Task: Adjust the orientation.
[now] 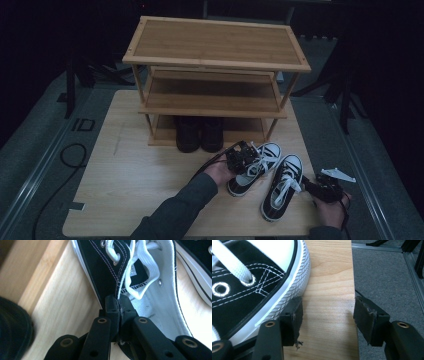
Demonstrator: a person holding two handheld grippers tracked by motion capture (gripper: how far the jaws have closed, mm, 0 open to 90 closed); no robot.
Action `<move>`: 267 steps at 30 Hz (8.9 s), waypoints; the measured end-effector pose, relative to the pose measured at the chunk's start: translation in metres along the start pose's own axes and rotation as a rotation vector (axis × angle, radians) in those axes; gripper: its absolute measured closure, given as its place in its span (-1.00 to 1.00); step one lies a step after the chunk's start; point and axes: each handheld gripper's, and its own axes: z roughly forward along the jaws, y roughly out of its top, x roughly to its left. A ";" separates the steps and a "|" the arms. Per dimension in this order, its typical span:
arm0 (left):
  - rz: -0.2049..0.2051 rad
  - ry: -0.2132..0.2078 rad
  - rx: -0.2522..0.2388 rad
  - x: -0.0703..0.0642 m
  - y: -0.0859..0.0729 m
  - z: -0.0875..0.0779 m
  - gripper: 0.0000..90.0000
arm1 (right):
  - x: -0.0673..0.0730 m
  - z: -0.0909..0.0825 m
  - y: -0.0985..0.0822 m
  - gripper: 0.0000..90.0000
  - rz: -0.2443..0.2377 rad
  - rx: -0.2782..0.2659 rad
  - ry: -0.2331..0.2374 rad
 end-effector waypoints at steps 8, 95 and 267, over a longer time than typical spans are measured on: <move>-0.014 -0.026 -0.024 -0.004 -0.020 -0.007 0.97 | 0.000 0.000 0.000 -0.10 0.000 0.001 -0.001; 0.056 -0.243 -0.036 -0.045 -0.046 0.013 1.00 | 0.003 0.000 0.002 -0.14 -0.010 0.018 -0.002; -0.390 0.046 -0.119 0.088 -0.202 -0.038 0.80 | 0.072 0.027 0.102 0.73 -0.514 0.264 0.343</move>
